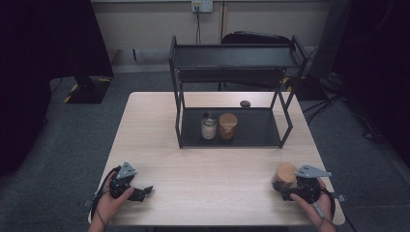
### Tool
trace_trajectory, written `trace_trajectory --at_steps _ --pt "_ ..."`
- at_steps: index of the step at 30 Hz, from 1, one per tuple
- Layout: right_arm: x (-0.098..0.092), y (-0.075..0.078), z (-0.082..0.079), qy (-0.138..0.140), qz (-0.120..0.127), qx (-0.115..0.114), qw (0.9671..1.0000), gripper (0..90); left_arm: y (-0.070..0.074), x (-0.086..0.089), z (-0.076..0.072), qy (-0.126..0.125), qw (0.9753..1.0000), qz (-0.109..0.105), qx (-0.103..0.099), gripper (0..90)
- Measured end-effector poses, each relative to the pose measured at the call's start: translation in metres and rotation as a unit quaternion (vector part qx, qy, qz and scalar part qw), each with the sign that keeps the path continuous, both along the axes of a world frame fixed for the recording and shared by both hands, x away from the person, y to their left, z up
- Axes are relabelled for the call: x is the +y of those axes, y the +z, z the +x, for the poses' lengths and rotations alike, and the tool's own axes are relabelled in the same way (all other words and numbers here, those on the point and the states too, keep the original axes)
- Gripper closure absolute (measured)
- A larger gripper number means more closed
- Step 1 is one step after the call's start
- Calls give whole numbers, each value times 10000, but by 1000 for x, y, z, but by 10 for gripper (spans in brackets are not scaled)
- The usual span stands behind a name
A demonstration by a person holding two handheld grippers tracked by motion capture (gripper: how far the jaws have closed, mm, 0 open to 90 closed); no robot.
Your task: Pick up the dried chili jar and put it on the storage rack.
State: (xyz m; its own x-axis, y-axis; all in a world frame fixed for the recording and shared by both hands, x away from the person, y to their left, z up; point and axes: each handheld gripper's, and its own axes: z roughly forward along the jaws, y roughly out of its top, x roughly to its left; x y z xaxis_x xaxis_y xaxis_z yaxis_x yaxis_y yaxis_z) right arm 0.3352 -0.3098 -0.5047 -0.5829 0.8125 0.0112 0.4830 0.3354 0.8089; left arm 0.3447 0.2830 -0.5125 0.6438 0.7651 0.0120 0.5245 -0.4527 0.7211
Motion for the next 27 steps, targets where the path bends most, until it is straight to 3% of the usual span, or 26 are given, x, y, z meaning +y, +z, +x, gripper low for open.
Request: trace_trajectory --at_steps 16,27 --pt "7 -1 4 68 116 -130 9998 247 0 0 0 0 10000 -6 2 1" --pt "7 0 4 53 64 -188 9998 254 0 0 0 -1 10000 -6 2 1"
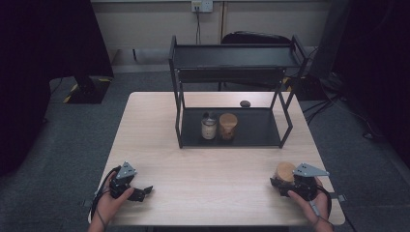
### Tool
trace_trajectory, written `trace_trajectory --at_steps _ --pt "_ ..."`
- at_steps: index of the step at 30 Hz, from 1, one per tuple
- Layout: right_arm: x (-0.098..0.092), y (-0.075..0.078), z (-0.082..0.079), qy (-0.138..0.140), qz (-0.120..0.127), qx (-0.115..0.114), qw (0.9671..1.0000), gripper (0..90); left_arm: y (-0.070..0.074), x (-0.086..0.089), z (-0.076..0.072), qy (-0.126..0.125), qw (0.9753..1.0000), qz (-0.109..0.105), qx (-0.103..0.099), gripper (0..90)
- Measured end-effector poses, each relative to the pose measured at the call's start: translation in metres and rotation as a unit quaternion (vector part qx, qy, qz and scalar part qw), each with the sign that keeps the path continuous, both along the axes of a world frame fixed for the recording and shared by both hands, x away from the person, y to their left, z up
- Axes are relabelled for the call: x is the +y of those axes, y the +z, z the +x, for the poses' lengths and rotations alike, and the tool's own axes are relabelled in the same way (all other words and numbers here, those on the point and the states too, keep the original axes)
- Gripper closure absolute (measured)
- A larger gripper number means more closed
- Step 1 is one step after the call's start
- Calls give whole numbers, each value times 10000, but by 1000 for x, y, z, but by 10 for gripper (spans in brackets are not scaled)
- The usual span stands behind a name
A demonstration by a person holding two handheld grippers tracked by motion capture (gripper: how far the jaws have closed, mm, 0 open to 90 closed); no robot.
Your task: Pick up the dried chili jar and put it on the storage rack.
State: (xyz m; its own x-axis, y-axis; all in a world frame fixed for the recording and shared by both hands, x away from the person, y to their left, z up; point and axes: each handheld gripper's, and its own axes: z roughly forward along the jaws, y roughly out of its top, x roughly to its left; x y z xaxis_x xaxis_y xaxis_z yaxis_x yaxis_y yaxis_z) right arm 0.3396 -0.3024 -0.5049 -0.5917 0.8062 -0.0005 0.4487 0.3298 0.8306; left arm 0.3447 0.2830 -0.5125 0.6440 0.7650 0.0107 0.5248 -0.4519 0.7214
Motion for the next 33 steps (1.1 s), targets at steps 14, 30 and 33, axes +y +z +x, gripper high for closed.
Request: trace_trajectory --at_steps 14,30,33 --pt "0 5 3 56 15 43 10000 254 0 0 0 0 10000 0 0 1" --pt "6 8 8 191 -102 89 9997 254 0 0 0 -1 10000 0 -1 1" --pt "7 8 10 206 -94 101 9997 254 0 0 0 -1 10000 0 -1 1"
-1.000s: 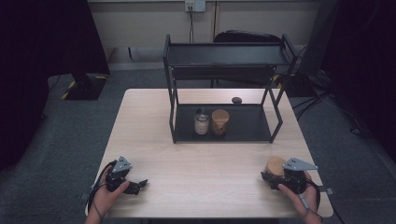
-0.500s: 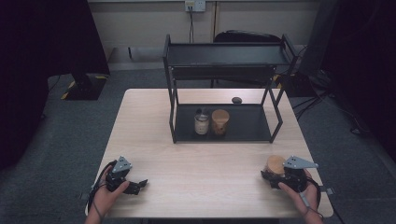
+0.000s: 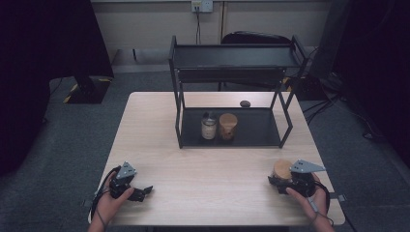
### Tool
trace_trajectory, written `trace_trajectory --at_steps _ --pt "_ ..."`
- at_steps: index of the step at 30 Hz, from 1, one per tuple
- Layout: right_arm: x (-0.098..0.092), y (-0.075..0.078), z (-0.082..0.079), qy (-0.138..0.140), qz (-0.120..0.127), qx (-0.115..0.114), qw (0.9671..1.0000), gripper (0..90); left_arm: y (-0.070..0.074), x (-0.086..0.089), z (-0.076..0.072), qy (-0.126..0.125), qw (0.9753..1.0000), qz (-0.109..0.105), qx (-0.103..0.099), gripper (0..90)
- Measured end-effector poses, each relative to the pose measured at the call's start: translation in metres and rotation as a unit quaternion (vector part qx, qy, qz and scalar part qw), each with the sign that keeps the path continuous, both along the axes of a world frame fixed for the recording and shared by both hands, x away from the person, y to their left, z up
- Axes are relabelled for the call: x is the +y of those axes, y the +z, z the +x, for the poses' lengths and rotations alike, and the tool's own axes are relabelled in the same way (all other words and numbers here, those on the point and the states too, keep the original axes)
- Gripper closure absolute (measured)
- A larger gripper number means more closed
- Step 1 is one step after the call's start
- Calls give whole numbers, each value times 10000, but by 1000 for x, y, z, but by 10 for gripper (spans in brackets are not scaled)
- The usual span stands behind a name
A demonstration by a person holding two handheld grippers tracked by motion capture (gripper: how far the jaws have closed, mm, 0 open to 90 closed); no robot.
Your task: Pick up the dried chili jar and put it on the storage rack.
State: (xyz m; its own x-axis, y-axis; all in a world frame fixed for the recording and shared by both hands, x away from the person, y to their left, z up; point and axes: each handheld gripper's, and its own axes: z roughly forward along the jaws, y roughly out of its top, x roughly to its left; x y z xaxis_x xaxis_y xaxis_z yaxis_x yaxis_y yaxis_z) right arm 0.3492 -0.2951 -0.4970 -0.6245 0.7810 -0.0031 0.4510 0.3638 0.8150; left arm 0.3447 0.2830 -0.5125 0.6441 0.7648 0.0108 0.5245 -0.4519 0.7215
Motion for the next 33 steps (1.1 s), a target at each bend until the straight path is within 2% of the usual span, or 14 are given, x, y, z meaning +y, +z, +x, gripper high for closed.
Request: trace_trajectory --at_steps 33 --pt "9 4 22 27 -75 67 9999 254 0 0 0 0 10000 0 -1 1"
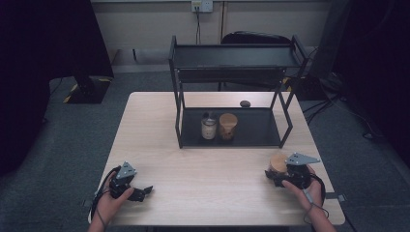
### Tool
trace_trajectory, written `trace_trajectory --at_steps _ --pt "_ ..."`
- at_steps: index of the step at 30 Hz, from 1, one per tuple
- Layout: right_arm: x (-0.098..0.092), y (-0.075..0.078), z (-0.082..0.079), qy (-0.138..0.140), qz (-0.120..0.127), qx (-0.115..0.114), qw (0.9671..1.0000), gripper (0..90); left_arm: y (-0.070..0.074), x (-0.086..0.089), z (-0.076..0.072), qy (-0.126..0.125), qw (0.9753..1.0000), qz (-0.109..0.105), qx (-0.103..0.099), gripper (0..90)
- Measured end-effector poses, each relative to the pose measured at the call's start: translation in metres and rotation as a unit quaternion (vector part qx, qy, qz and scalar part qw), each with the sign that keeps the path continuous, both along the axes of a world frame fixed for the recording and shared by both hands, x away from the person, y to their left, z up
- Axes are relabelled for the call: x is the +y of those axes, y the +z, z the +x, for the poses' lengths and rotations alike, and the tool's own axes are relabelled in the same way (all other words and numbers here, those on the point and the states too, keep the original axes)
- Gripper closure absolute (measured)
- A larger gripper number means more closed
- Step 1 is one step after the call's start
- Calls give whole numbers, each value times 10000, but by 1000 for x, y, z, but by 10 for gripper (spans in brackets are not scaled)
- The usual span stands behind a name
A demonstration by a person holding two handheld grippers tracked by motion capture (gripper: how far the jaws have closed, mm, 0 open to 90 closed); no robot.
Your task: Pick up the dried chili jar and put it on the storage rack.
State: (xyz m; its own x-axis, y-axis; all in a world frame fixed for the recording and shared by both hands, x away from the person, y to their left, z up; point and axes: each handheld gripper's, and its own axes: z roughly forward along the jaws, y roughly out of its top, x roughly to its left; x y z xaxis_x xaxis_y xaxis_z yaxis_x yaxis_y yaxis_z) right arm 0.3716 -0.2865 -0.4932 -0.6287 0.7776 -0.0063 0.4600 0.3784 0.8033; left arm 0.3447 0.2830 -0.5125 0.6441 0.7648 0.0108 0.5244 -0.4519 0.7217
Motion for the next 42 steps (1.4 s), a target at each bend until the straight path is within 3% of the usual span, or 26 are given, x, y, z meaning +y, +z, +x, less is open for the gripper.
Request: trace_trajectory --at_steps 3,42 --pt "3 0 3 21 -86 -7 10000 254 0 0 0 0 10000 0 0 1" --pt "32 8 41 113 -158 -1 9998 254 0 0 0 0 10000 0 1 1"
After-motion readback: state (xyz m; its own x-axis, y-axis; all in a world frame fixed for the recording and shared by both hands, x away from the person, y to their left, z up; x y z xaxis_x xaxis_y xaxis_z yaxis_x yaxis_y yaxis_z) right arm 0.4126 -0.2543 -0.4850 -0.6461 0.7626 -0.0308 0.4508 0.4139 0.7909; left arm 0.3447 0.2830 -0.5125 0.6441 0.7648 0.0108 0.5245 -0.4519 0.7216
